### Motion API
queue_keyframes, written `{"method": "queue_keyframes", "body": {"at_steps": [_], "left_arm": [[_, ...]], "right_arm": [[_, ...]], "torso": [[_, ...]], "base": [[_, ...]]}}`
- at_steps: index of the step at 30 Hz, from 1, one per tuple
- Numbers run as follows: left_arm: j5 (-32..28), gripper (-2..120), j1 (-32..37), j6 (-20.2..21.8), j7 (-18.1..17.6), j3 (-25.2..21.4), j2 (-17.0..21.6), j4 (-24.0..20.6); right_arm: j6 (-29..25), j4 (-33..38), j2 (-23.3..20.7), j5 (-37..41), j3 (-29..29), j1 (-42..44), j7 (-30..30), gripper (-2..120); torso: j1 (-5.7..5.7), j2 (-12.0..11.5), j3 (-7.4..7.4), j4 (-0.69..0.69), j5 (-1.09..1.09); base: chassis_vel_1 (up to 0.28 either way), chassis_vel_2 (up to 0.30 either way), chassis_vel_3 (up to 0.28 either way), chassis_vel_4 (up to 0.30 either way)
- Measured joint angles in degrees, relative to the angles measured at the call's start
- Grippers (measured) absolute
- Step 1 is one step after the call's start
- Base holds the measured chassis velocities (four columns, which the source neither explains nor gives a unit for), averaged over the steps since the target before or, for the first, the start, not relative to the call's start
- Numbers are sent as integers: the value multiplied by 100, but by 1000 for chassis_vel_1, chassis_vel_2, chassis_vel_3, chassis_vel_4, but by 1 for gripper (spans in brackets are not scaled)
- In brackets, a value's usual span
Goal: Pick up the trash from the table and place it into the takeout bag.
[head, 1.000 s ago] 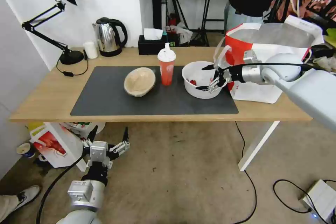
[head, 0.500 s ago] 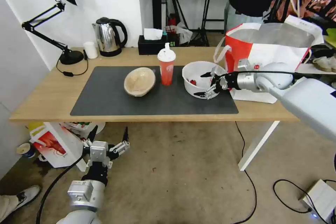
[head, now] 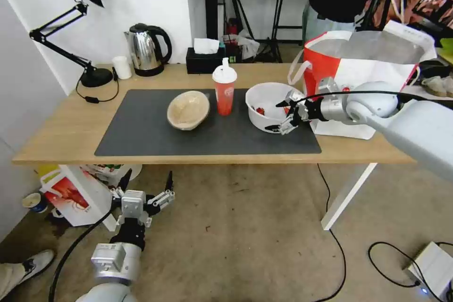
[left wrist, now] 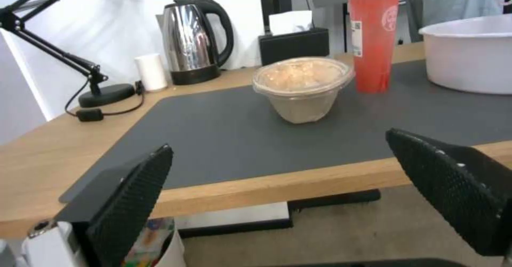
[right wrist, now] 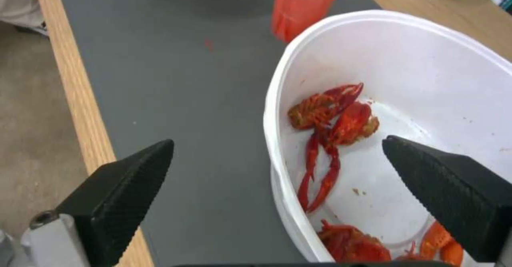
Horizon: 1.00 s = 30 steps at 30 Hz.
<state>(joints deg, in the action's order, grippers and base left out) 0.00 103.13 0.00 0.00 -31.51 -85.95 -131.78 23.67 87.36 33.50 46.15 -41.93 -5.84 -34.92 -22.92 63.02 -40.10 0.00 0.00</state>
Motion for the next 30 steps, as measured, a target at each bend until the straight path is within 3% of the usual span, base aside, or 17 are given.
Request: {"method": "queue_keyframes", "body": {"at_steps": [30], "left_arm": [[0, 100, 0, 0, 0, 0, 0, 0]], "right_arm": [[364, -265, 278, 61, -379, -65, 382, 100]], "torso": [[0, 0, 0, 0, 0]], "base": [[0, 0, 0, 0]]}}
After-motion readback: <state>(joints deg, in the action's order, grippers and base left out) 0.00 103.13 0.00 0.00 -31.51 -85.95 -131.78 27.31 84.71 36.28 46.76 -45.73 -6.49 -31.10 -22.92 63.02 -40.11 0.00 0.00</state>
